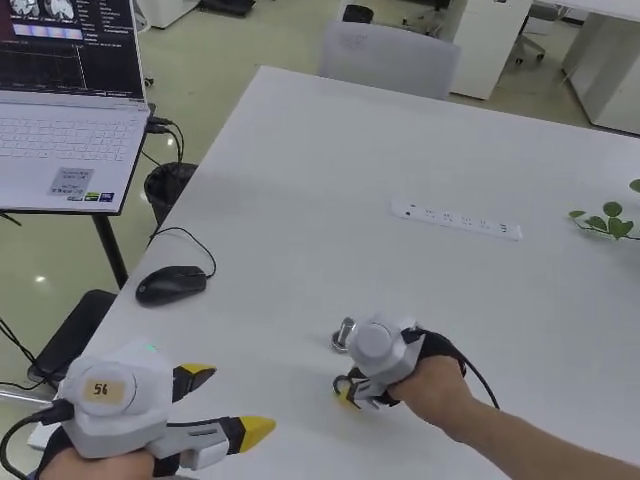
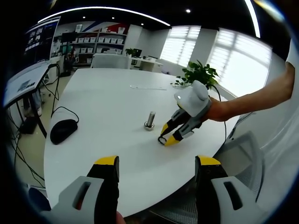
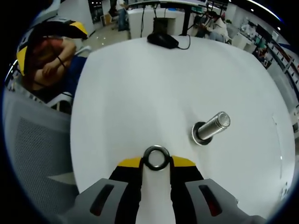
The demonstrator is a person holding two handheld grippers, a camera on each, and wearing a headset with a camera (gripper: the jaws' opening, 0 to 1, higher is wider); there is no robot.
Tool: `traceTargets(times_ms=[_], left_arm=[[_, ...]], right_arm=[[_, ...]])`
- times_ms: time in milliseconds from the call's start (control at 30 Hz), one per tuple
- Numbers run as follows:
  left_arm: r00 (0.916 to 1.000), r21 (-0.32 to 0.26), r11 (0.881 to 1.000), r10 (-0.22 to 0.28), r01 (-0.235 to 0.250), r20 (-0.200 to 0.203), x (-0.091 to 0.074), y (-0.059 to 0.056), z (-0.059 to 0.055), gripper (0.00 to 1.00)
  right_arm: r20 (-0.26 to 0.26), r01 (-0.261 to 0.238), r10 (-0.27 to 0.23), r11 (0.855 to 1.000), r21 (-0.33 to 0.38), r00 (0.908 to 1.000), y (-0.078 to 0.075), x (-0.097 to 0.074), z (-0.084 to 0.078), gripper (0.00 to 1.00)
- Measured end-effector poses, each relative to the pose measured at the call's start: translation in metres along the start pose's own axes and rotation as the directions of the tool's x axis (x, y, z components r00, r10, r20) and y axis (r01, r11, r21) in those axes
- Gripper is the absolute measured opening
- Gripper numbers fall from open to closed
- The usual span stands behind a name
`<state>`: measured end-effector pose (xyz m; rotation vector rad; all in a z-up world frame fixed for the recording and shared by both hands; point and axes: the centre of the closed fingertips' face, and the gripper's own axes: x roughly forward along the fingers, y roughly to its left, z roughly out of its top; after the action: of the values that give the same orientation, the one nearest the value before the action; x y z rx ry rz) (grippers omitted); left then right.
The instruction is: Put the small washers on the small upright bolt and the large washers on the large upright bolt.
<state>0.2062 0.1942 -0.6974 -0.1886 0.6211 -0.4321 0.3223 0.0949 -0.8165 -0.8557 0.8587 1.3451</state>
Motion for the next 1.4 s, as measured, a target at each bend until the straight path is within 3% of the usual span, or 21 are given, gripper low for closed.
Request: traceTargets(times_ms=[200, 533, 900, 1400], left_arm=[[0.9999, 0.005, 1.000, -0.013, 0.013, 0.003, 0.004, -0.007, 0.003, 0.65], [0.9998, 0.010, 1.000, -0.020, 0.020, -0.005, 0.007, -0.007, 0.001, 0.65], [0.9993, 0.022, 0.999, -0.036, 0.036, -0.009, 0.013, -0.013, 0.005, 0.65], [0.9991, 0.023, 0.999, -0.038, 0.039, -0.016, 0.012, -0.014, 0.003, 0.65]], right_arm=[[0.017, 0.013, -0.013, 1.000, -0.005, 0.9998, -0.001, -0.009, 0.006, 0.23], [0.066, 0.054, -0.054, 0.999, -0.007, 0.9963, -0.006, -0.031, 0.014, 0.23], [0.118, 0.110, -0.113, 0.993, 0.036, 0.9865, -0.031, -0.056, 0.023, 0.23], [0.151, 0.135, -0.139, 0.990, 0.038, 0.9788, -0.057, -0.065, 0.048, 0.23]])
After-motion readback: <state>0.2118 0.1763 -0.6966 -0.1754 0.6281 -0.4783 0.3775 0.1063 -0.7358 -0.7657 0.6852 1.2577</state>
